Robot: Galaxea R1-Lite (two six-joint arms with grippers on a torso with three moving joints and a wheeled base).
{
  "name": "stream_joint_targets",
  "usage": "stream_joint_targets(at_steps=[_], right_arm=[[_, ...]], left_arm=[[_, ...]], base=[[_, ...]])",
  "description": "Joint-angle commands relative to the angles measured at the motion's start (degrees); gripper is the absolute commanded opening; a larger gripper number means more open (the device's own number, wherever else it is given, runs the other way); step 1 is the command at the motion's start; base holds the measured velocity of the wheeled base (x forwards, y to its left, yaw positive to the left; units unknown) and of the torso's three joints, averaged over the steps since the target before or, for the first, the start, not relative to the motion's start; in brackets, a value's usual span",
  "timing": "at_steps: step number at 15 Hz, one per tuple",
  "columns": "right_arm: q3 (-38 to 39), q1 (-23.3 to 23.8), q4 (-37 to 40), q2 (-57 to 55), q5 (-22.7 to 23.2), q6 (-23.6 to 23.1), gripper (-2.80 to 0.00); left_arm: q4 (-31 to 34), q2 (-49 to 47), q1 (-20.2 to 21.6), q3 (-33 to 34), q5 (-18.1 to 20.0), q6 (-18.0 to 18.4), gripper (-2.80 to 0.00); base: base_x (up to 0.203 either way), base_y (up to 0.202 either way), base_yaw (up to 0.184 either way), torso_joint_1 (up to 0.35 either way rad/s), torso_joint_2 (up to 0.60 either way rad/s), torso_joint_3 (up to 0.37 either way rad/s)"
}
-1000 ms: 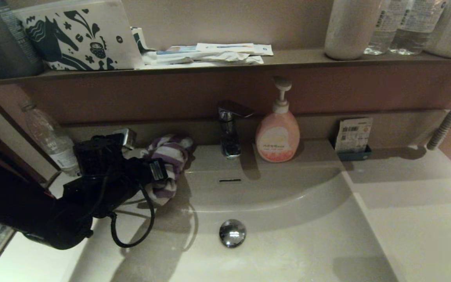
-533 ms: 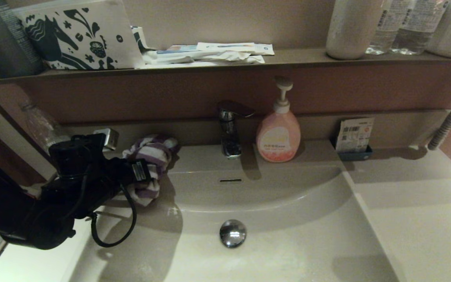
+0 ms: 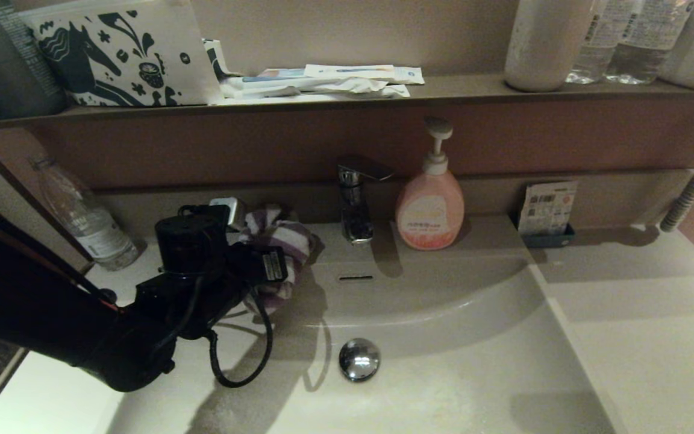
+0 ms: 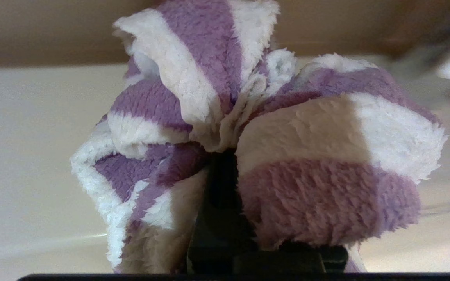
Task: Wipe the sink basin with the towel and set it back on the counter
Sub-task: Wipe the sink
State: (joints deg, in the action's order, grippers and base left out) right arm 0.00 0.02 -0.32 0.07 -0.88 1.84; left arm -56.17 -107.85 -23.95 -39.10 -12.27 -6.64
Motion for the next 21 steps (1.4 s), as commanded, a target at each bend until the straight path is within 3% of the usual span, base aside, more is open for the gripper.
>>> stream_joint_targets(at_steps=[1,8,12,16,21], right_arm=[[0.00,-0.02,-0.03,-0.07,0.00,0.00,-2.80],[0.00,-0.02,-0.03,-0.07,0.00,0.00,-2.80],[0.00,-0.02,-0.03,-0.07,0.00,0.00,-2.80],[0.00,-0.02,-0.03,-0.07,0.00,0.00,-2.80],[0.00,-0.02,-0.03,-0.07,0.00,0.00,-2.80]], left_arm=[[1.06,-1.99,-4.78,-3.28,-2.12,-0.24,-2.80],[5.85,-5.43,-12.17,-12.14,-7.58,-0.57,-2.80],[8.18,-5.61,-13.58,-14.90,-9.13,-2.85,-2.80],[7.98,-3.64,-9.38,-12.48,-8.77,-3.98,-2.80],[7.83,1.40,-1.45,-6.31,-2.99,-5.45,-2.80]], base=[[0.000,0.000,0.000,0.000,0.00,0.000],[0.000,0.000,0.000,0.000,0.00,0.000],[0.000,0.000,0.000,0.000,0.00,0.000],[0.000,0.000,0.000,0.000,0.00,0.000],[0.000,0.000,0.000,0.000,0.00,0.000]])
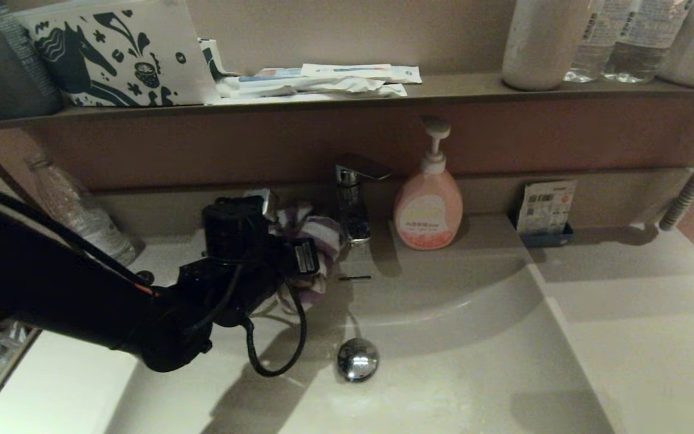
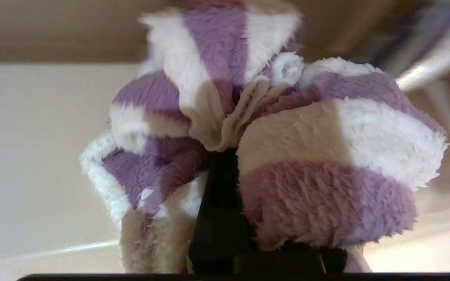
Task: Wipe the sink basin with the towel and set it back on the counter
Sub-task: Wipe the sink
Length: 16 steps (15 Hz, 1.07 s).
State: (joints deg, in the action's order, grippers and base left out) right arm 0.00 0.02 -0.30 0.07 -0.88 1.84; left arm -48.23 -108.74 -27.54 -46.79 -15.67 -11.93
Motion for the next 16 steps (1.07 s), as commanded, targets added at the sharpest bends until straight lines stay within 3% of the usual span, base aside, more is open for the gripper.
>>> stream_joint_targets(at_steps=[1,8,14,16], right_arm=[[0.00,-0.02,-0.05,-0.07,0.00,0.00,-2.80],[0.00,-0.02,-0.05,-0.07,0.00,0.00,-2.80],[0.00,-0.02,-0.05,-0.07,0.00,0.00,-2.80],[0.00,-0.02,-0.05,-0.07,0.00,0.00,-2.80]], left_arm=[[-0.15,3.29,4.78,2.52,2.33,-0.23,-2.80],[-0.11,8.72,24.85,7.92,16.57,0.21,-2.80],[0.63,10.24,28.52,7.94,17.58,2.14,-2.80],[2.30,12.45,30.61,7.98,13.18,4.50,-2.80]], base=[[0.000,0.000,0.000,0.000,0.00,0.000],[0.000,0.000,0.000,0.000,0.00,0.000],[0.000,0.000,0.000,0.000,0.00,0.000],[0.000,0.000,0.000,0.000,0.00,0.000]])
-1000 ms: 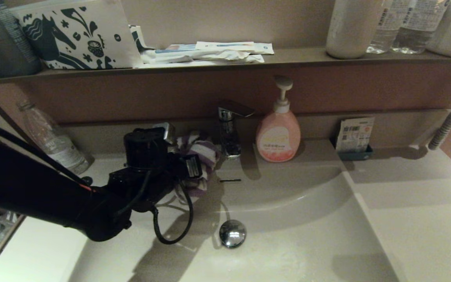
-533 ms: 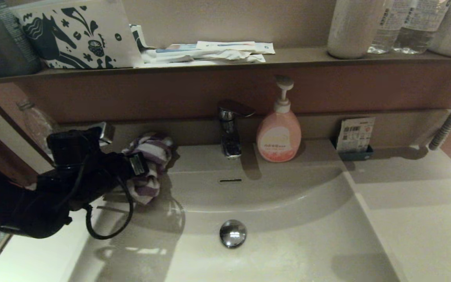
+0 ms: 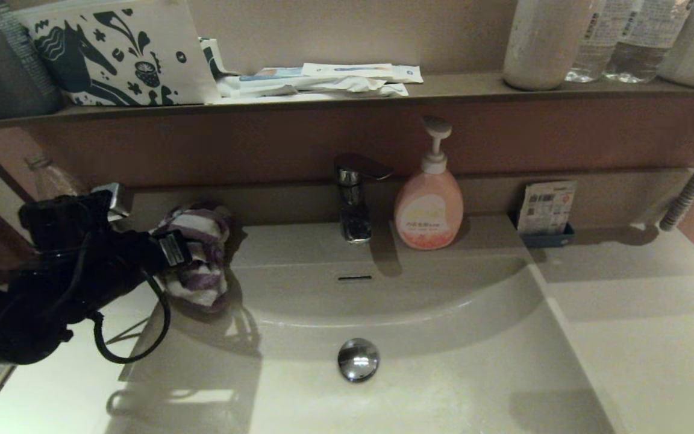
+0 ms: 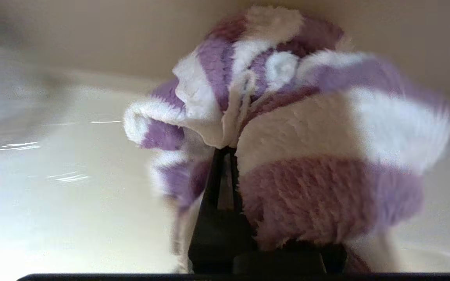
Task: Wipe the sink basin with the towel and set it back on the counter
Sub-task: Wipe the sink
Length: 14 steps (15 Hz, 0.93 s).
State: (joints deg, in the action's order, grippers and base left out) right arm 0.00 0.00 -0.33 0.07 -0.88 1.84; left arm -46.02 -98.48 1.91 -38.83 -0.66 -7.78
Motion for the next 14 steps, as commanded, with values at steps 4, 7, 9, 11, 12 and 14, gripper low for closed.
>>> stream_joint_targets(at_steps=[4,7,9,11,12,14], right_arm=[[0.00,0.00,-0.02,-0.07,0.00,0.00,-2.80],[0.00,0.00,-0.02,-0.07,0.00,0.00,-2.80],[0.00,0.00,-0.02,-0.07,0.00,0.00,-2.80],[0.00,0.00,-0.02,-0.07,0.00,0.00,-2.80],[0.00,0.00,-0.02,-0.07,0.00,0.00,-2.80],[0.00,0.00,-0.02,-0.07,0.00,0.00,-2.80]], left_arm=[[4.77,8.74,6.03,1.96,-7.58,4.51,-2.80],[15.69,20.51,6.80,2.93,-9.02,7.00,-2.80],[27.37,28.83,6.89,0.25,-9.89,7.68,-2.80],[39.71,34.52,6.90,-6.46,-11.98,7.94,-2.80],[45.04,36.22,6.92,-9.16,-12.92,7.99,-2.80],[52.57,38.75,7.00,-11.48,-15.49,7.88,-2.80]], base=[[0.000,0.000,0.000,0.000,0.00,0.000],[0.000,0.000,0.000,0.000,0.00,0.000],[0.000,0.000,0.000,0.000,0.00,0.000],[0.000,0.000,0.000,0.000,0.00,0.000],[0.000,0.000,0.000,0.000,0.00,0.000],[0.000,0.000,0.000,0.000,0.00,0.000]])
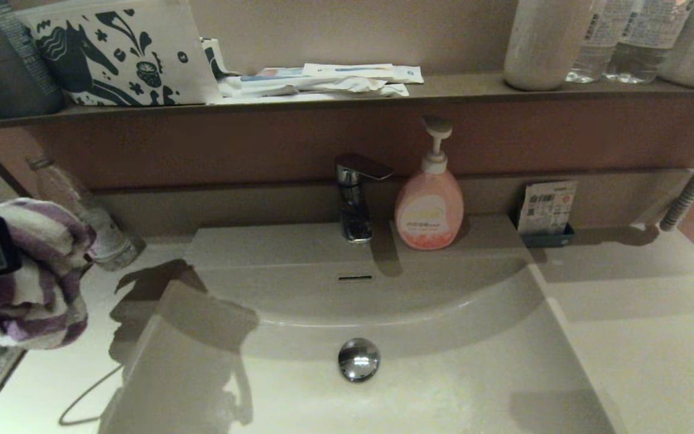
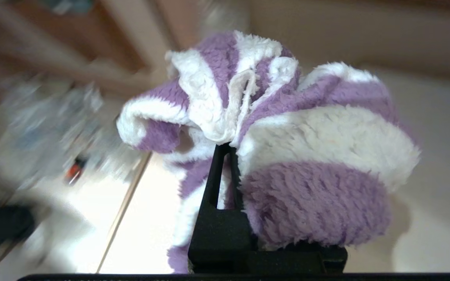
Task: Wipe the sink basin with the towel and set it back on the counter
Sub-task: Wipe the sink
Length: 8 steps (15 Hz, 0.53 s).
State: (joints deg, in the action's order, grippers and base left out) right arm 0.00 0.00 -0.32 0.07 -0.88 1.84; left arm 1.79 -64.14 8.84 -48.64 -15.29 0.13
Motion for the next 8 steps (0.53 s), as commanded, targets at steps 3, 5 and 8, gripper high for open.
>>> stream_joint_targets(at_steps=[3,5,8], right_arm=[[0.00,0.00,-0.03,-0.07,0.00,0.00,-2.80],[0.00,0.00,-0.03,-0.07,0.00,0.00,-2.80],[0.00,0.00,-0.03,-0.07,0.00,0.00,-2.80]], left_arm=[[7.02,5.25,1.07,-1.45,-3.59,-0.10,-2.80],[9.38,5.48,2.19,-1.54,-5.62,-0.22,-2.80],[15.17,6.38,2.86,-1.89,-8.62,-0.42,-2.80]], base=[[0.000,0.000,0.000,0.000,0.00,0.000],[0.000,0.000,0.000,0.000,0.00,0.000],[0.000,0.000,0.000,0.000,0.00,0.000]])
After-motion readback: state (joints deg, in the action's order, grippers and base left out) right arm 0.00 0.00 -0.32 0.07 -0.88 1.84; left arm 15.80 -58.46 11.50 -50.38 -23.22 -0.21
